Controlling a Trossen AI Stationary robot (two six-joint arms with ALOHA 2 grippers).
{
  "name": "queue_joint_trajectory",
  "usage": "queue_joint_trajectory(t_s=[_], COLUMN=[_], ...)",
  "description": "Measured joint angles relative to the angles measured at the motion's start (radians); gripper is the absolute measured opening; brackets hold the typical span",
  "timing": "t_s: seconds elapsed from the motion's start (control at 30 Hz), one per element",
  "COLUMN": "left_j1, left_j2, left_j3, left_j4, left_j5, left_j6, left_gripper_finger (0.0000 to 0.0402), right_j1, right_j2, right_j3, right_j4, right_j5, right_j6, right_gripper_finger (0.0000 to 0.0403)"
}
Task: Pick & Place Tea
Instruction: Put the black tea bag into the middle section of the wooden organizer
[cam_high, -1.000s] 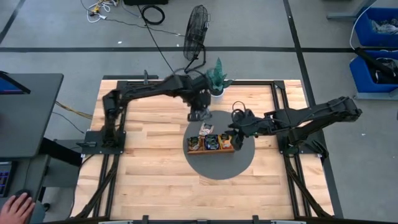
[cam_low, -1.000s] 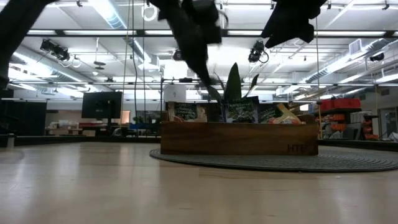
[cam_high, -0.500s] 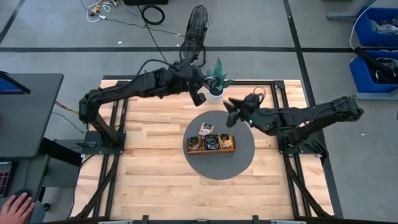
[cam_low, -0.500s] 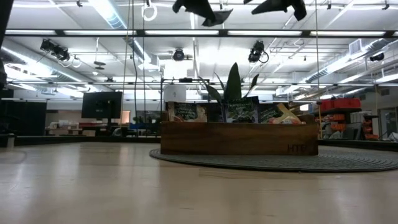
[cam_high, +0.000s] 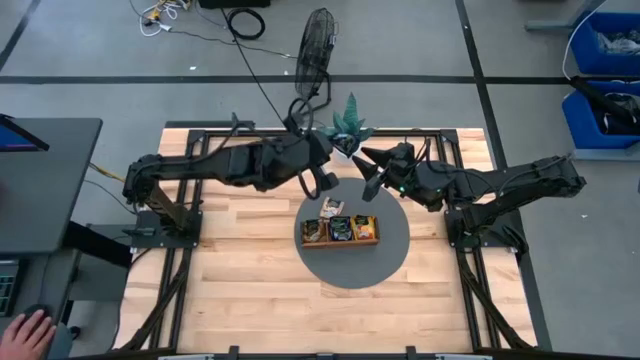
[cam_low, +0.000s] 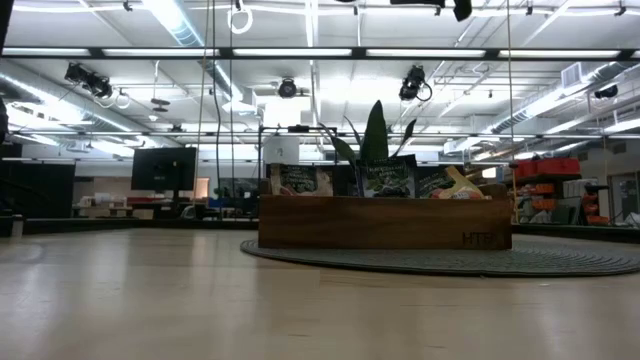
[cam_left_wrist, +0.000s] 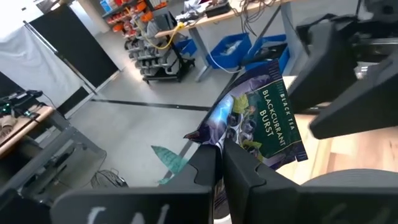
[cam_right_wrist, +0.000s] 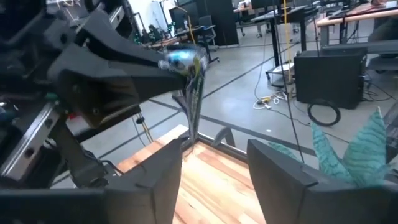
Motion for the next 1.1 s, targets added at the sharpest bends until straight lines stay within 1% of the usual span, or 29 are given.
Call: queue_joint_trajectory(t_s=[0.2,0.3,0.43,0.47,0.53,0.6,0.67,0.7,0.87,0.97,1.07,1.1], left_j1=[-0.019,-0.025,-0.026,-0.026,-0.026,-0.026,-0.026,-0.026,-0.026,-0.026,-0.028,-0.032], left_j2=[0.003,0.005,0.005,0.005,0.005,0.005,0.005,0.005,0.006,0.006,0.006,0.005], left_j3=[0.000,0.000,0.000,0.000,0.000,0.000,0.000,0.000,0.000,0.000,0.000,0.000], left_j4=[0.014,0.026,0.035,0.033,0.034,0.033,0.032,0.032,0.030,0.029,0.030,0.015], left_j5=[0.004,0.008,0.020,0.019,0.019,0.019,0.020,0.021,0.020,0.015,-0.027,-0.069], left_j6=[-0.005,-0.006,-0.009,-0.009,-0.009,-0.009,-0.009,-0.009,-0.026,-0.027,-0.013,-0.005], left_gripper_finger=[0.0011,0.0013,0.0014,0.0012,0.0011,0.0012,0.0016,0.0018,0.0025,0.0035,0.0050,0.0055], right_j1=[-0.005,-0.015,-0.036,-0.041,-0.052,-0.061,-0.068,-0.070,-0.072,-0.072,-0.072,-0.072], right_j2=[0.000,0.000,0.000,0.000,0.000,0.000,0.000,0.000,0.000,-0.003,-0.016,-0.024], right_j3=[0.000,0.000,0.000,0.000,0.000,0.000,0.000,0.000,0.000,0.000,0.000,0.000], right_j4=[0.045,0.054,0.084,0.084,0.084,0.086,0.088,0.089,0.094,0.089,0.083,0.078], right_j5=[-0.008,-0.008,-0.047,-0.061,-0.083,-0.121,-0.159,-0.175,-0.182,-0.183,-0.189,-0.181], right_j6=[0.000,0.000,0.029,0.044,0.075,0.092,0.098,0.097,0.106,0.105,0.089,0.084], right_gripper_finger=[0.0217,0.0218,0.0208,0.0200,0.0168,0.0113,0.0043,0.0022,0.0005,0.0003,0.0002,0.0002])
